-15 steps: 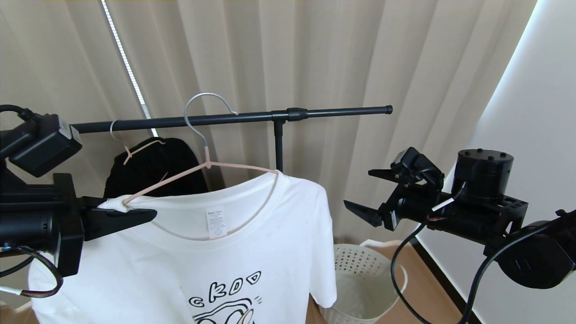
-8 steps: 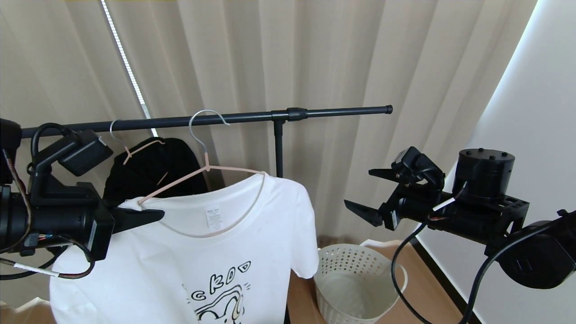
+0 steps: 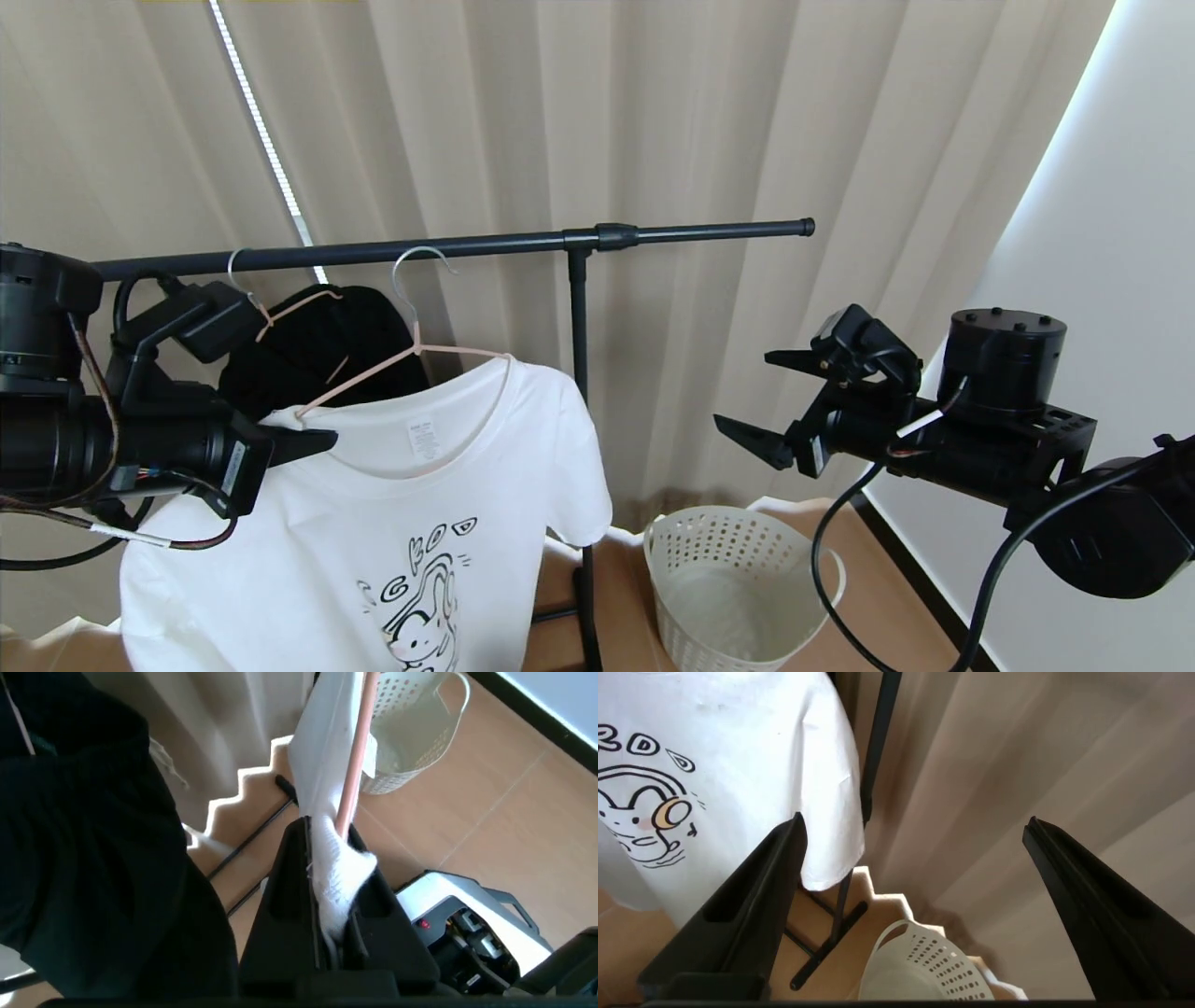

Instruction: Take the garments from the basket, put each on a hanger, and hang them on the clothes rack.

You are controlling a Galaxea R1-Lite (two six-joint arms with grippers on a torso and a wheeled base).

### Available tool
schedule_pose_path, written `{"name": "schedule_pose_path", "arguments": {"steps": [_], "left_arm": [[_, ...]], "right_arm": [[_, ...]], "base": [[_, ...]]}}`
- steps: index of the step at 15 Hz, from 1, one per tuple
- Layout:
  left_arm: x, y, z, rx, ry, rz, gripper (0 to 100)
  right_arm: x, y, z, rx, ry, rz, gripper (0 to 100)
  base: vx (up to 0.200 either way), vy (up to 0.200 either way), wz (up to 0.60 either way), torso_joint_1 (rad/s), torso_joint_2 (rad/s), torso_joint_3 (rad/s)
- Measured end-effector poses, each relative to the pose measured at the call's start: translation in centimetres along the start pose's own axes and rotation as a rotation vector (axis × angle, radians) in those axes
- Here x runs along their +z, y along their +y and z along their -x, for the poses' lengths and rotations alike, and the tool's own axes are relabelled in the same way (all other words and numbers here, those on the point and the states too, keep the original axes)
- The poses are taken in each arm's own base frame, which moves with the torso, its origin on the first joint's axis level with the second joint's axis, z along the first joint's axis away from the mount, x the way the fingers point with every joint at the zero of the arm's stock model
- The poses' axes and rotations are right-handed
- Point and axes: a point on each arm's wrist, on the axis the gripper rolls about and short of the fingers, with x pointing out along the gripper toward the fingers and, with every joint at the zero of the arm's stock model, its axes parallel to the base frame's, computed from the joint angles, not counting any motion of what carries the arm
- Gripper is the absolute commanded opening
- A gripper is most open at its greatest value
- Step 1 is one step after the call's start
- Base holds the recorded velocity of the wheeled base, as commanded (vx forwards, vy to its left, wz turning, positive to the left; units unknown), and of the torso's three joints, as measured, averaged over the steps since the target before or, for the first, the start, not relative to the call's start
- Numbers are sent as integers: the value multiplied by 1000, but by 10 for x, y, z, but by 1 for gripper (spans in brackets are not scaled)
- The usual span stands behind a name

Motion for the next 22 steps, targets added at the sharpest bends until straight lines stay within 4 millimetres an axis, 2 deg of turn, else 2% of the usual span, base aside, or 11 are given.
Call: {"name": "schedule_pose_path", "arguments": {"steps": [3, 7, 13, 16, 19, 22], "left_arm": [[-1, 3, -6, 49, 37, 16, 0], [5, 7, -16, 98, -3, 58, 0], [25, 5, -56, 251, -65, 161, 0], [34, 3, -77, 273, -75, 242, 0], [40, 7, -87, 282, -93, 354, 0], [39, 8, -93, 301, -83, 368, 0]], "right_arm": [[0, 0, 0, 0, 0, 0, 100], [0, 0, 0, 0, 1, 0, 100], [1, 0, -1, -1, -2, 2, 100], [1, 0, -1, -1, -4, 2, 100], [0, 0, -2, -1, -2, 2, 100], [0, 0, -2, 0, 1, 1, 100]], "base": [[0, 0, 0, 0, 0, 0], [0, 0, 0, 0, 0, 0], [0, 0, 0, 0, 0, 0], [0, 0, 0, 0, 0, 0], [0, 0, 0, 0, 0, 0], [0, 0, 0, 0, 0, 0]]}}
